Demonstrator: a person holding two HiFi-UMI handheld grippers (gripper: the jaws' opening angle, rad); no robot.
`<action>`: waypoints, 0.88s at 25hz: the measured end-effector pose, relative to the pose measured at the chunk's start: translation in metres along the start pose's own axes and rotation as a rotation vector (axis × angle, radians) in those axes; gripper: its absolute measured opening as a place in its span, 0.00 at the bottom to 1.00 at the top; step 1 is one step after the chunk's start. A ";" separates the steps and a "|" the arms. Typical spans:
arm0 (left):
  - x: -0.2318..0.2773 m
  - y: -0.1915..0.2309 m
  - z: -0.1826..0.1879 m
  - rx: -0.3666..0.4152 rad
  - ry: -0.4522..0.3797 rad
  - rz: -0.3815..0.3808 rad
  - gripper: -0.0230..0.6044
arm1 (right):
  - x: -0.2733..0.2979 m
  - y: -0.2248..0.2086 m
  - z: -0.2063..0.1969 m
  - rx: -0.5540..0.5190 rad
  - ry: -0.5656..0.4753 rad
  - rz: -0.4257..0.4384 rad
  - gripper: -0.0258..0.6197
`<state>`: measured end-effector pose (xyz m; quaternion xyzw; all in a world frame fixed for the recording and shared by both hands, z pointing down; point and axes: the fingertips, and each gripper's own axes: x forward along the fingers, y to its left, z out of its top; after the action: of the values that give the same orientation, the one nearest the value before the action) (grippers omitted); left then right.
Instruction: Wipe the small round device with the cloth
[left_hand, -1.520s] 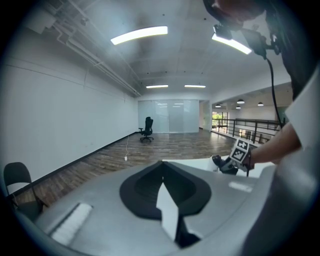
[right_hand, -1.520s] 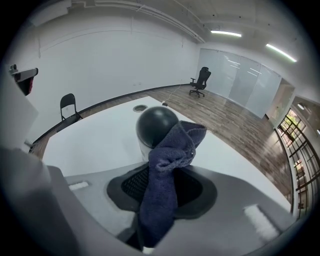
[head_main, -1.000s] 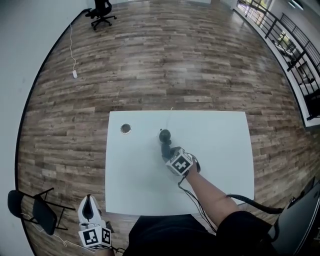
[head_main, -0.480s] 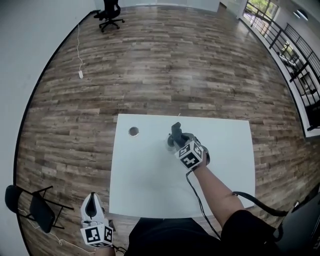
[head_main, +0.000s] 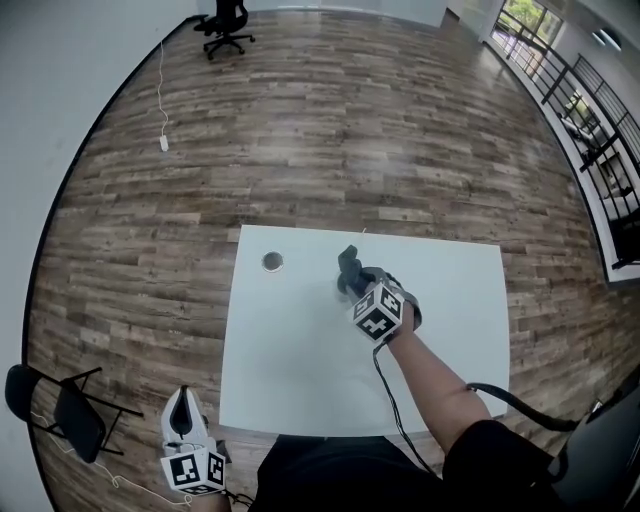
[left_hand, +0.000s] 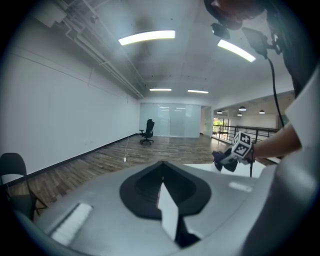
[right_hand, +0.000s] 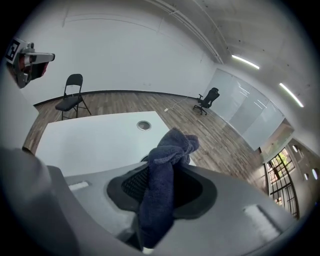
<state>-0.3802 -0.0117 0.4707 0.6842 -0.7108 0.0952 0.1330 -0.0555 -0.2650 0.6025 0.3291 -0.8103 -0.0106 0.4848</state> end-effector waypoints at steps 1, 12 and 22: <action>0.001 0.000 0.000 -0.001 -0.001 -0.002 0.05 | 0.000 0.003 0.001 -0.013 0.004 0.003 0.23; 0.006 0.001 -0.001 -0.009 -0.003 -0.022 0.05 | 0.001 0.015 0.012 -0.058 0.027 0.016 0.23; 0.006 0.004 -0.003 -0.022 -0.007 -0.020 0.05 | 0.000 0.008 -0.003 -0.091 0.115 -0.045 0.23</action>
<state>-0.3846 -0.0161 0.4755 0.6902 -0.7052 0.0838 0.1389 -0.0574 -0.2583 0.6066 0.3249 -0.7721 -0.0396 0.5447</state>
